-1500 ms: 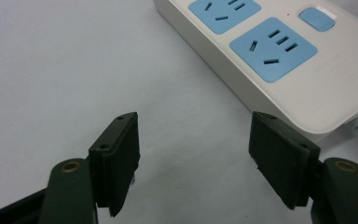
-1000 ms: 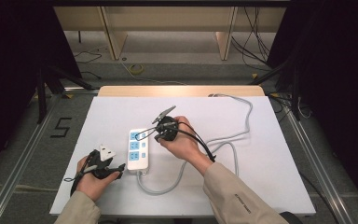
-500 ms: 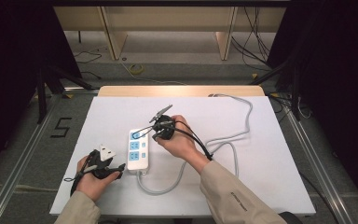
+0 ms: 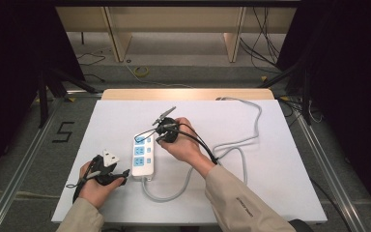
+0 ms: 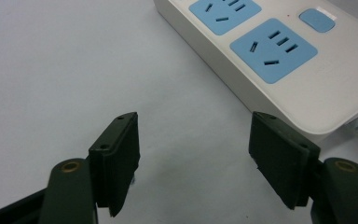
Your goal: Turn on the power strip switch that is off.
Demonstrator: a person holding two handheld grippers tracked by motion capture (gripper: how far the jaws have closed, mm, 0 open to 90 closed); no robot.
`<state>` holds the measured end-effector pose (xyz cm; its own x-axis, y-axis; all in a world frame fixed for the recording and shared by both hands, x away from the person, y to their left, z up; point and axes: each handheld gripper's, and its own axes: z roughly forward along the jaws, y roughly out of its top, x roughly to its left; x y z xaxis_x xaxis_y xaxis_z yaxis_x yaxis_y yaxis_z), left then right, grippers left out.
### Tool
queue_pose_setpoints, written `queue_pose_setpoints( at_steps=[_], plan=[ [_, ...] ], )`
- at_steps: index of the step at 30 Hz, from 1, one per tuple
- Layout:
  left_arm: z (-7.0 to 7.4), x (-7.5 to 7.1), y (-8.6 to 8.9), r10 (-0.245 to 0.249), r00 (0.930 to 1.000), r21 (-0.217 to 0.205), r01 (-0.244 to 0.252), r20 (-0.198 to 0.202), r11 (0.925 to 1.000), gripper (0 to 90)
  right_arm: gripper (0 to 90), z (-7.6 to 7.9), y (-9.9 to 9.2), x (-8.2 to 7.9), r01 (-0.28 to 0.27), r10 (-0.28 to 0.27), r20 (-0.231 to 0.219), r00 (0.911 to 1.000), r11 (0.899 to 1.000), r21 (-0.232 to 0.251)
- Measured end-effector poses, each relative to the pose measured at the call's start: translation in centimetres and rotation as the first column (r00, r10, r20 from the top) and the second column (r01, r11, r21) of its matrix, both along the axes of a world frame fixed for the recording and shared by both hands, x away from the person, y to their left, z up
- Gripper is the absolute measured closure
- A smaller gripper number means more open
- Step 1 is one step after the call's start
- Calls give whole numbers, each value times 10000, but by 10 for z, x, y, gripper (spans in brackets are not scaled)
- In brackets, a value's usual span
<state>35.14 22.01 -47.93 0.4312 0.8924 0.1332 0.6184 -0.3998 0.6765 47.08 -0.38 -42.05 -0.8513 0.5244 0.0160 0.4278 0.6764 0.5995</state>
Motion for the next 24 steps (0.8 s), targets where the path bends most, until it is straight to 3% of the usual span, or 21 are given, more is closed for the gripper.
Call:
queue_pose_setpoints(
  at_steps=[24],
  plan=[
    [0,0,0,-12,10000,-7,12,3,10000,334,900,1,10,12,197,-197,-47,9998,9998,-15]
  ],
)
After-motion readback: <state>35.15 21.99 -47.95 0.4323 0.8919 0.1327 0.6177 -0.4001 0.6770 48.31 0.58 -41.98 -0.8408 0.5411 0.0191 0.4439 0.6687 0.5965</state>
